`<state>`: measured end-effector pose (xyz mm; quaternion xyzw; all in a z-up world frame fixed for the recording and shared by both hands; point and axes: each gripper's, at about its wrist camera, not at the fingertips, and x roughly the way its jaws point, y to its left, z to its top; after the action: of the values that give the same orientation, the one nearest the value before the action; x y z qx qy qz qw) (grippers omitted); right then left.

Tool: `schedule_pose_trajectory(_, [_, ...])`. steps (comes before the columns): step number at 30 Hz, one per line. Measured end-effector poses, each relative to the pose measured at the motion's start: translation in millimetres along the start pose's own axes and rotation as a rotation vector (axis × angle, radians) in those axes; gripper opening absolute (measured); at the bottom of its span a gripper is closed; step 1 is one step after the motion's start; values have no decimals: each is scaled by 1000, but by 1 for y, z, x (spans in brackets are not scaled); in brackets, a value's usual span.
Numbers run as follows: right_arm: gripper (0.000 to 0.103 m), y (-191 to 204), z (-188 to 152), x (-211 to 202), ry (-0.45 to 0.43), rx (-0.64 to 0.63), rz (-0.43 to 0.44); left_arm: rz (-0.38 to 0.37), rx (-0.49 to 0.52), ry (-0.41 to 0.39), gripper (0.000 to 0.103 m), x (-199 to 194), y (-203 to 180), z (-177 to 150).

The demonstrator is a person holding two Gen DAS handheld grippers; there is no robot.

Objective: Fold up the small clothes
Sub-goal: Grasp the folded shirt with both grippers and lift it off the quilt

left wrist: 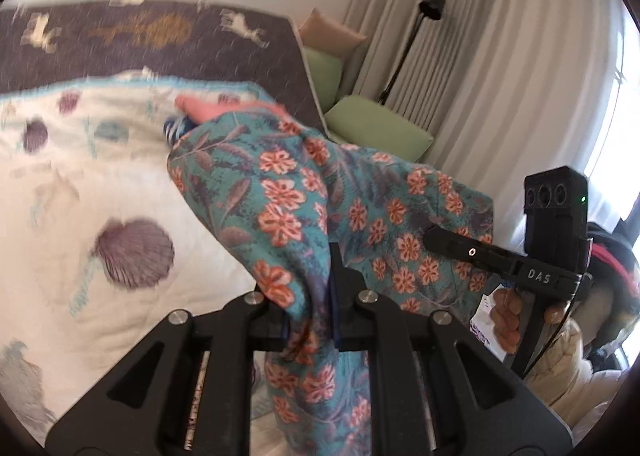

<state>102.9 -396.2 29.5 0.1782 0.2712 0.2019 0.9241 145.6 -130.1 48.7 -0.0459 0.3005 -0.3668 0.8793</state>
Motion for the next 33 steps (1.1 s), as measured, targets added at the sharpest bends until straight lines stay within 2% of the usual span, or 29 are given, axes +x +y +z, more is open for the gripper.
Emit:
schedule_pose_trajectory(6, [20, 26, 26, -32, -67, -95, -66, 52, 122, -38, 16, -15, -33, 36])
schedule_pose_trajectory(9, [20, 34, 44, -43, -100, -122, -85, 55, 163, -55, 16, -20, -43, 61])
schedule_pose_trajectory(19, [20, 34, 121, -67, -211, -199, -101, 71, 269, -149, 16, -16, -65, 139])
schedule_pose_trajectory(26, [20, 17, 171, -49, -243, -203, -113, 114, 324, -178, 16, 15, -63, 190])
schedule_pose_trajectory(33, [20, -13, 232, -4, -281, -196, -131, 185, 343, -197, 16, 60, -42, 244])
